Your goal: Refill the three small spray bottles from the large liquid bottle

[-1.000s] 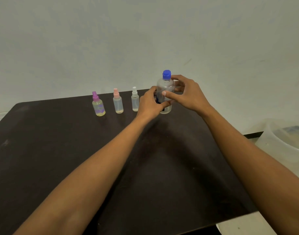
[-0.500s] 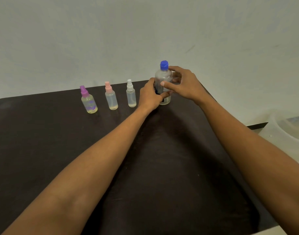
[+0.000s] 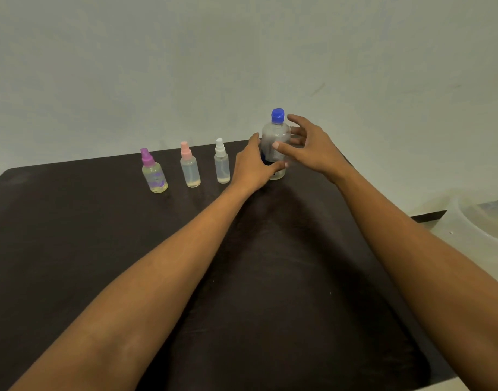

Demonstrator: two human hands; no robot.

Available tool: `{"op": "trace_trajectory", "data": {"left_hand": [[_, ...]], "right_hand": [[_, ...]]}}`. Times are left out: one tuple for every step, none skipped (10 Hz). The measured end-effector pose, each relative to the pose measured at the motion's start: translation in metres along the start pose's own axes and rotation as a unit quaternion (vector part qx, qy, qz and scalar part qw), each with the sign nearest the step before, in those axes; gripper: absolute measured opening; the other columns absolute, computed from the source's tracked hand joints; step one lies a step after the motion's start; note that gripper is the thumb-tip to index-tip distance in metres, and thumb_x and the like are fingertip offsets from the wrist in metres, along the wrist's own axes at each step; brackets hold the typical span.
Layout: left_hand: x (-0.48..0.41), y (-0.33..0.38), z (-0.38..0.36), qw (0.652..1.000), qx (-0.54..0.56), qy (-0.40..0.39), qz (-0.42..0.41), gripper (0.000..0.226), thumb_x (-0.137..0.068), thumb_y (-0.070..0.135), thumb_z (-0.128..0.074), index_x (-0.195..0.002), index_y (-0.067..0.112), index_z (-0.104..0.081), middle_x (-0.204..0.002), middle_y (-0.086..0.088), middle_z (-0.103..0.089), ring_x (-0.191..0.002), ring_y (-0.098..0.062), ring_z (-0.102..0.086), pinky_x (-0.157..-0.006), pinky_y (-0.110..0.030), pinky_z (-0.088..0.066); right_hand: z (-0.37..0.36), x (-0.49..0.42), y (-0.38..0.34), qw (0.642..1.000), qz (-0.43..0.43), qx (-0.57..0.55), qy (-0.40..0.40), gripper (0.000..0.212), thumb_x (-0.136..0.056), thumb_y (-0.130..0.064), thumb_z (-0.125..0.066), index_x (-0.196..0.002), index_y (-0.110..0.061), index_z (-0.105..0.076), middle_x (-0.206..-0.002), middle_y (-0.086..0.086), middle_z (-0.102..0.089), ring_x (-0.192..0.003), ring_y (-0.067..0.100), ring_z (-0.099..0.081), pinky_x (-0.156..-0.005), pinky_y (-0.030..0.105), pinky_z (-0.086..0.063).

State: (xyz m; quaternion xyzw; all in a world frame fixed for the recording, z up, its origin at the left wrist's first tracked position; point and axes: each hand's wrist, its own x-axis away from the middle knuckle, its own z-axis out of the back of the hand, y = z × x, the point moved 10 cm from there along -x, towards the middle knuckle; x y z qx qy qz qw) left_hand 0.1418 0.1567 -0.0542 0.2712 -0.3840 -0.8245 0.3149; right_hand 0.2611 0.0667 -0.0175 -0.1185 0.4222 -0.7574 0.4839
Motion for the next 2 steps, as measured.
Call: {"op": "trace_trajectory", "data": {"left_hand": [[0.021, 0.019, 0.018, 1.000, -0.016, 0.021, -0.015, 0.110, -0.082, 0.050, -0.084, -0.164, 0.014, -0.020, -0.167, -0.006, -0.037, -0.152, -0.025, -0.038, -0.120, -0.039, -0.035], [0.032, 0.026, 0.032, 0.998, -0.017, 0.043, -0.034, 0.108, -0.085, 0.056, -0.079, -0.166, 0.019, -0.018, -0.170, -0.003, -0.029, -0.155, -0.024, -0.033, -0.123, -0.043, -0.032]], "right_hand": [[0.017, 0.009, -0.012, 0.999, 0.009, 0.000, 0.045, 0.088, -0.090, -0.055, -0.076, -0.162, -0.027, -0.034, -0.160, 0.002, -0.049, -0.136, 0.020, -0.058, -0.100, 0.026, -0.049], [0.031, 0.017, -0.020, 0.996, 0.021, -0.019, 0.086, 0.088, -0.090, -0.059, -0.074, -0.162, -0.029, -0.034, -0.163, 0.000, -0.046, -0.141, 0.020, -0.054, -0.097, 0.020, -0.047]]}}
